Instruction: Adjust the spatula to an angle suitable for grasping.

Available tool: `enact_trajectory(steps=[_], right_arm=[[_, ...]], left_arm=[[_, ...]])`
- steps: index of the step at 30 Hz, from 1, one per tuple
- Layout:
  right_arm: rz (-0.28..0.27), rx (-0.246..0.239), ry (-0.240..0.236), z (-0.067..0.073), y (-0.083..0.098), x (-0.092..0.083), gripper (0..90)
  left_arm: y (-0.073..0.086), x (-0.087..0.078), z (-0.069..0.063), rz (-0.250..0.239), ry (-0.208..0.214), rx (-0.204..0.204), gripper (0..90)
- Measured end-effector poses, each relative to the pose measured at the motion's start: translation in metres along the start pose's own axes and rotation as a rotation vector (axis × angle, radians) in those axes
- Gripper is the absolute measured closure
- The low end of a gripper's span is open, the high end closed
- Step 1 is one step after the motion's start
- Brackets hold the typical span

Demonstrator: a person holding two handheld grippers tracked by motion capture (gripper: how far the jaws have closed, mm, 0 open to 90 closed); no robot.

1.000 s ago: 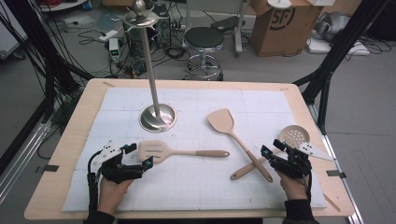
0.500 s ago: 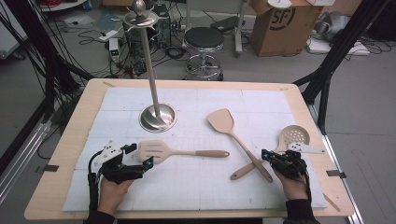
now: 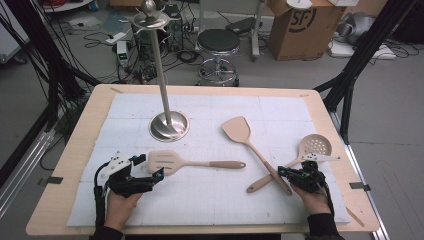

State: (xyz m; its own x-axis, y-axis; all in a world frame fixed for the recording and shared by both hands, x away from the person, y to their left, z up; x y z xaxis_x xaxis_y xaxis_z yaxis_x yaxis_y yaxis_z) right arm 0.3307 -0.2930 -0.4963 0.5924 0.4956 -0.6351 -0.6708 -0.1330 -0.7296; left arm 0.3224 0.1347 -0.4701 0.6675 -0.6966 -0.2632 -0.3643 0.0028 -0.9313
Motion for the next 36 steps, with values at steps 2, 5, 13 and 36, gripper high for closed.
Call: enact_trajectory(steps=[2,5,13,36], right_arm=[[0.007,0.009,-0.005,0.0,0.001,0.001,90.0],[0.014,0.009,-0.036,0.004,0.002,0.002,90.0],[0.036,-0.016,-0.111,0.022,0.002,0.011,90.0],[0.078,-0.076,-0.169,0.049,0.003,0.031,89.9]], left_arm=[[0.0,0.0,0.0,-0.002,-0.001,-0.001,9.6],[0.0,0.0,-0.001,-0.002,0.0,0.002,9.5],[0.0,-0.001,-0.001,0.0,0.002,0.002,9.6],[0.003,0.001,-0.001,0.015,0.002,-0.004,9.7]])
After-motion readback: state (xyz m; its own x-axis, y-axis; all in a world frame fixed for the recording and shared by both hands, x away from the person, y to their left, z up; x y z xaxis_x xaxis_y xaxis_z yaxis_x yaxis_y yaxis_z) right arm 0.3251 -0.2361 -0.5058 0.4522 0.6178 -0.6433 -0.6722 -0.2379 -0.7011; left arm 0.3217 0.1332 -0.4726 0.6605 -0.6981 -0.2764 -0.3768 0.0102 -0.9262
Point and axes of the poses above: each handheld gripper's, and its own axes: x roughly forward along the jaws, y roughly out of its underside, z roughly to its left, the point moved 9 cm from there along x, roughly forward along the jaws, and after that the axes turned 4 degrees about y, right-handed, at the moved point
